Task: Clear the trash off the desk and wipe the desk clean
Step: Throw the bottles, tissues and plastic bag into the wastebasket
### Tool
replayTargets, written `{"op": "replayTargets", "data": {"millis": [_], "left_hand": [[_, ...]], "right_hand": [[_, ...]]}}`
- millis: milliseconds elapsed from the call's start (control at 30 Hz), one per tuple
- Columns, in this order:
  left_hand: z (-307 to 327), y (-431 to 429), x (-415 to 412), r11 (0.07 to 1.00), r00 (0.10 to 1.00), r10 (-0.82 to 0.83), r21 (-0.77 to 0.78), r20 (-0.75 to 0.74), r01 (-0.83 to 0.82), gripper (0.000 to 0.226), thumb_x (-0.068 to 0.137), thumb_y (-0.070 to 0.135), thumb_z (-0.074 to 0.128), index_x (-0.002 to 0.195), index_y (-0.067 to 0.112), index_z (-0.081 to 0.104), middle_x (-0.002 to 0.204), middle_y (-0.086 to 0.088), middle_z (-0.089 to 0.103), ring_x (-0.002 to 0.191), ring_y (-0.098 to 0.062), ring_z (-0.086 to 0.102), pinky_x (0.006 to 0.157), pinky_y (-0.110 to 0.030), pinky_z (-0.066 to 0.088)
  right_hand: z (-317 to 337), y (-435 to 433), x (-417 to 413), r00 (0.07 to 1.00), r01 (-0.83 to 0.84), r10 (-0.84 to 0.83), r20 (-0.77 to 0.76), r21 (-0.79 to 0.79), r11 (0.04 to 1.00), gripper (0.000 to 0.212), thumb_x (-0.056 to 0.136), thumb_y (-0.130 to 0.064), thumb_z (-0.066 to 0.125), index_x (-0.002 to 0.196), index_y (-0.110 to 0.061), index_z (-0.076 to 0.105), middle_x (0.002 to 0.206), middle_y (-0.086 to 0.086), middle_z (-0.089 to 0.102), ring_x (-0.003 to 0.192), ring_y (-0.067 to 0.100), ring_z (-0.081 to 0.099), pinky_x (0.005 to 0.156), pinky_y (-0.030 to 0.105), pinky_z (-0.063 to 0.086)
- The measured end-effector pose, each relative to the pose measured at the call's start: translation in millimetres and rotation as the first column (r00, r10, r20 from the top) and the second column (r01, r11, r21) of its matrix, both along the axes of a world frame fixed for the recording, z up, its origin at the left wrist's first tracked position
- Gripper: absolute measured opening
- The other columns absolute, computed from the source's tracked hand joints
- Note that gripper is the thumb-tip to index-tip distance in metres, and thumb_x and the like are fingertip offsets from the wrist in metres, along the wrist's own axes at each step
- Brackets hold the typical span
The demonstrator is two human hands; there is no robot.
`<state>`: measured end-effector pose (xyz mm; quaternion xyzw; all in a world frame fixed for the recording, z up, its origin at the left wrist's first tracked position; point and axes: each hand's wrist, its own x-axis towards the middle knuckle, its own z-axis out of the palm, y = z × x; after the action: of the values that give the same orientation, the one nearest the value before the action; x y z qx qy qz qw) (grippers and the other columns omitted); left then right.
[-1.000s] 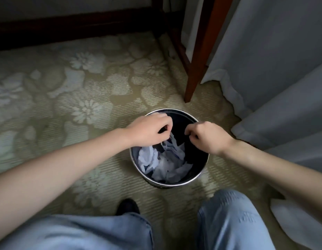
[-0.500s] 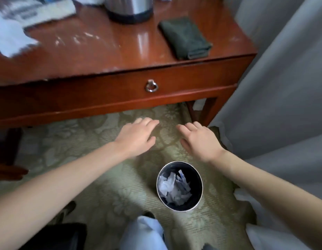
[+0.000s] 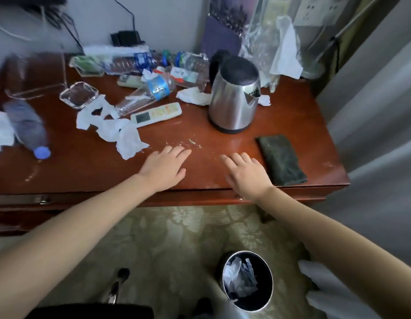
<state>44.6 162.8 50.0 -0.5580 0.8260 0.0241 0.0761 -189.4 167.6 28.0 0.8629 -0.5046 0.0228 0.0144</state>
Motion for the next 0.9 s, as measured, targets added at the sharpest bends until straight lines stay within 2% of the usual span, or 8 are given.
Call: {"op": "replayTargets", "data": {"millis": [67, 167, 300, 467, 667, 767, 833, 900], "left_hand": [[-3, -16, 18, 0.999, 0.999, 0.046, 0.0, 0.024, -0.046, 0.057, 0.095, 0.035, 0.038, 0.147, 0.02, 0.021, 0.151, -0.002, 0.029, 0.13, -0.023, 0.034, 0.093, -0.041, 0.043], [-16, -43, 47, 0.993, 0.991, 0.116, 0.001, 0.065, -0.117, 0.06, 0.095, 0.038, 0.037, 0.149, 0.021, 0.016, 0.154, -0.004, 0.022, 0.133, -0.025, 0.03, 0.095, -0.042, 0.041], [-32, -91, 81, 0.981, 0.977, 0.192, 0.014, 0.091, -0.194, 0.063, 0.095, 0.044, 0.035, 0.149, 0.022, 0.012, 0.156, -0.003, 0.016, 0.138, -0.023, 0.024, 0.101, -0.043, 0.035], [-39, -152, 112, 0.984, 0.977, 0.176, -0.051, 0.117, -0.171, 0.063, 0.093, 0.045, 0.037, 0.148, 0.022, 0.018, 0.156, -0.005, 0.015, 0.139, -0.025, 0.02, 0.108, -0.045, 0.024], [-31, -221, 129, 0.984, 0.984, 0.171, -0.057, 0.041, -0.168, 0.071, 0.09, 0.055, 0.038, 0.149, 0.028, 0.01, 0.157, -0.009, 0.007, 0.137, -0.031, 0.02, 0.106, -0.047, 0.024], [-31, -250, 133, 0.983, 0.982, 0.183, 0.031, -0.042, -0.182, 0.081, 0.085, 0.061, 0.046, 0.148, 0.033, 0.004, 0.154, -0.009, 0.013, 0.13, -0.032, 0.032, 0.096, -0.045, 0.038], [-31, -263, 137, 0.977, 0.977, 0.185, 0.125, -0.106, -0.171, 0.092, 0.081, 0.058, 0.056, 0.148, 0.032, -0.001, 0.148, -0.009, 0.024, 0.122, -0.031, 0.044, 0.082, -0.041, 0.046], [-31, -272, 144, 0.966, 0.967, 0.181, 0.216, -0.181, -0.14, 0.097, 0.078, 0.051, 0.065, 0.148, 0.027, 0.002, 0.144, -0.009, 0.033, 0.116, -0.029, 0.05, 0.077, -0.039, 0.047]], "right_hand": [[-1, -23, 19, 1.0, -0.002, 0.002, 0.021, 0.031, 1.0, 0.051, 0.078, -0.023, 0.066, 0.126, -0.011, 0.054, 0.106, 0.013, 0.061, 0.088, 0.035, 0.058, 0.064, 0.04, 0.05], [-9, -60, 48, 0.999, 0.005, -0.009, 0.049, 0.072, 0.997, 0.052, 0.088, -0.025, 0.054, 0.137, -0.014, 0.041, 0.124, 0.013, 0.051, 0.107, 0.035, 0.049, 0.079, 0.045, 0.047], [-25, -115, 83, 1.0, -0.001, -0.003, 0.028, 0.123, 0.992, 0.055, 0.094, -0.033, 0.043, 0.145, -0.02, 0.026, 0.144, 0.01, 0.034, 0.124, 0.032, 0.036, 0.094, 0.044, 0.037], [-30, -178, 118, 0.999, 0.041, -0.041, -0.005, 0.179, 0.983, 0.062, 0.094, -0.035, 0.041, 0.148, -0.022, 0.015, 0.155, 0.012, 0.011, 0.137, 0.037, 0.016, 0.11, 0.049, 0.018], [-23, -237, 158, 0.976, 0.185, -0.21, 0.05, 0.308, 0.933, 0.068, 0.094, -0.053, 0.032, 0.148, -0.032, -0.004, 0.156, 0.009, -0.013, 0.138, 0.049, -0.009, 0.107, 0.064, 0.006], [-22, -258, 177, 0.926, 0.275, -0.348, 0.147, 0.37, 0.887, 0.068, 0.093, -0.056, 0.032, 0.147, -0.035, -0.002, 0.157, 0.007, -0.011, 0.139, 0.046, -0.009, 0.108, 0.064, 0.005], [-20, -269, 186, 0.901, 0.341, -0.396, 0.177, 0.273, 0.899, 0.066, 0.093, -0.054, 0.037, 0.148, -0.03, 0.011, 0.157, 0.011, 0.004, 0.139, 0.045, 0.005, 0.107, 0.063, 0.012], [-14, -282, 191, 0.889, 0.396, -0.422, 0.176, 0.164, 0.903, 0.063, 0.092, -0.051, 0.04, 0.147, -0.026, 0.02, 0.154, 0.013, 0.016, 0.137, 0.043, 0.014, 0.107, 0.062, 0.016]]}}
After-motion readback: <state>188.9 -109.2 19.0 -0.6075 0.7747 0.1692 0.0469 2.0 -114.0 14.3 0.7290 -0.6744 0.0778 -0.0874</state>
